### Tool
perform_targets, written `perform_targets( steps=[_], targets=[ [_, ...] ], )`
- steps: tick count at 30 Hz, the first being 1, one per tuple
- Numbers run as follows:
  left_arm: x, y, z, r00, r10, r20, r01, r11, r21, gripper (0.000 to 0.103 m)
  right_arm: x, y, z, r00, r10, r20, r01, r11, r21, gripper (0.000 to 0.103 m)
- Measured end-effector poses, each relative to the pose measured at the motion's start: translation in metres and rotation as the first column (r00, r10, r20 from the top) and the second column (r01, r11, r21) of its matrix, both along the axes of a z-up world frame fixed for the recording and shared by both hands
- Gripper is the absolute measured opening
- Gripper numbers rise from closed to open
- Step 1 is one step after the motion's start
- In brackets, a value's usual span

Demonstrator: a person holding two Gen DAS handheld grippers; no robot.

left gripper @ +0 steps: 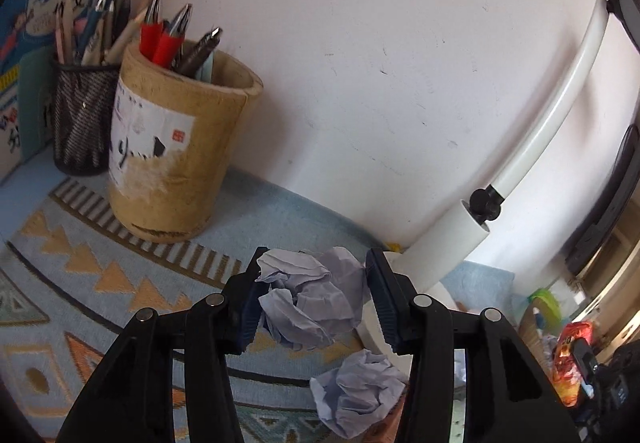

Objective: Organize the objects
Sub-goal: 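Carry the paper ball and red snack bag over the basket and open both tools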

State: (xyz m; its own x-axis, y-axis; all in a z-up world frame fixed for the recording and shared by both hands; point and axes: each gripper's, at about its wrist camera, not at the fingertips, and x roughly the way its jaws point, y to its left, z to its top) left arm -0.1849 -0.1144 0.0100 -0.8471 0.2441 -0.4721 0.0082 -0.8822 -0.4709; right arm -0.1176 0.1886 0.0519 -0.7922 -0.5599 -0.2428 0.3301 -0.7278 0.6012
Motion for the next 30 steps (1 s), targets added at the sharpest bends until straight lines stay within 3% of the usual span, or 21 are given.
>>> perform_targets(
  steps=[19,30],
  targets=[
    [-0.002,0.007,-0.004,1.0,-0.001,0.016,0.001,1.0,-0.015,0.046,-0.016,-0.007,-0.016,0.99,-0.015,0.142,0.005,0.997,0.073,0.031],
    [0.001,0.009,0.001,1.0,0.014,-0.012,-0.015,1.0,-0.023,0.046,-0.021,-0.006,-0.022,0.982,0.002,0.188,-0.013,0.998,0.057,0.031]
  ],
)
